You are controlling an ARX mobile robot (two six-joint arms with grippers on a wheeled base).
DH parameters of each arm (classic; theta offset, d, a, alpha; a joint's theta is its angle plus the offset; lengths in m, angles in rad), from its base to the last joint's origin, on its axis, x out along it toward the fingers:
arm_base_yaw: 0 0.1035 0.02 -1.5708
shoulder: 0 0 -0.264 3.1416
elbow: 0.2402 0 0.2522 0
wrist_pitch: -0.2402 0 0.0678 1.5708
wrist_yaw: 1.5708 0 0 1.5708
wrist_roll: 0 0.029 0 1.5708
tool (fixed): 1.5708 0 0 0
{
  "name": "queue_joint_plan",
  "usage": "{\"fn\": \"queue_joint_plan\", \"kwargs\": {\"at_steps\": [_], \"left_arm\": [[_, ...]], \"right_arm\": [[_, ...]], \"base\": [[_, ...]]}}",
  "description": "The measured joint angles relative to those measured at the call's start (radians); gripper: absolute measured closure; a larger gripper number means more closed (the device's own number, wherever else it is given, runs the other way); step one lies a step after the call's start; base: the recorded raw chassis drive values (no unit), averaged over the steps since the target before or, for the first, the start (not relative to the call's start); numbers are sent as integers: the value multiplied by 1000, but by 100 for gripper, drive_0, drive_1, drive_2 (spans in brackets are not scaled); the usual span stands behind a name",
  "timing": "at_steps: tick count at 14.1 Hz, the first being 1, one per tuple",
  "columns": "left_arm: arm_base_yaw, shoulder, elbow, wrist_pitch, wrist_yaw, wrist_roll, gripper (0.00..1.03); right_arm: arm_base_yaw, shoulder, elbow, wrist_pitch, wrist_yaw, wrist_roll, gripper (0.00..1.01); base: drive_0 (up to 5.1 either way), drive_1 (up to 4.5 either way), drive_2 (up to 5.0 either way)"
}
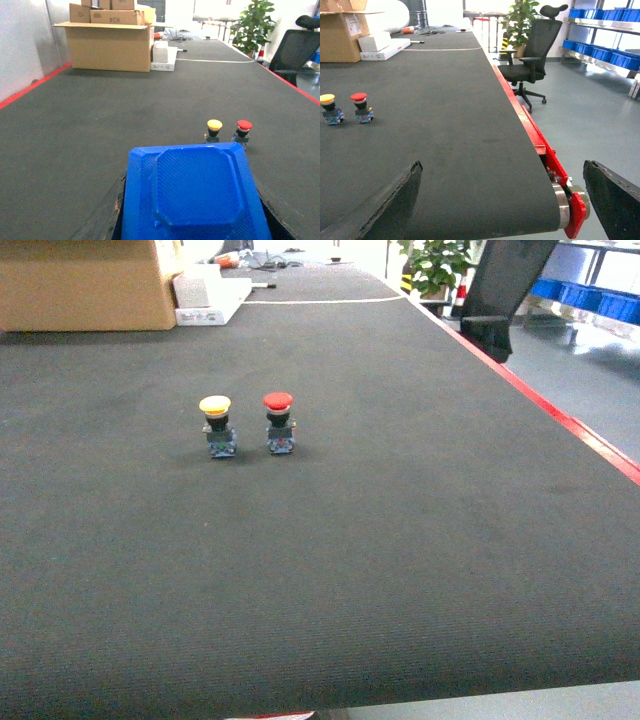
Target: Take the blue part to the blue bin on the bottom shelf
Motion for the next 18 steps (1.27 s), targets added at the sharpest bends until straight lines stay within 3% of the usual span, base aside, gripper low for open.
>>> {"fn": "queue_joint_plan", "kwargs": {"at_steps": [18], "left_arm": [[0, 0, 0, -1, -1, 0, 59]], "right_arm": [[0, 0, 0, 0, 0, 0, 3]], "base": [[-156, -156, -156]]}}
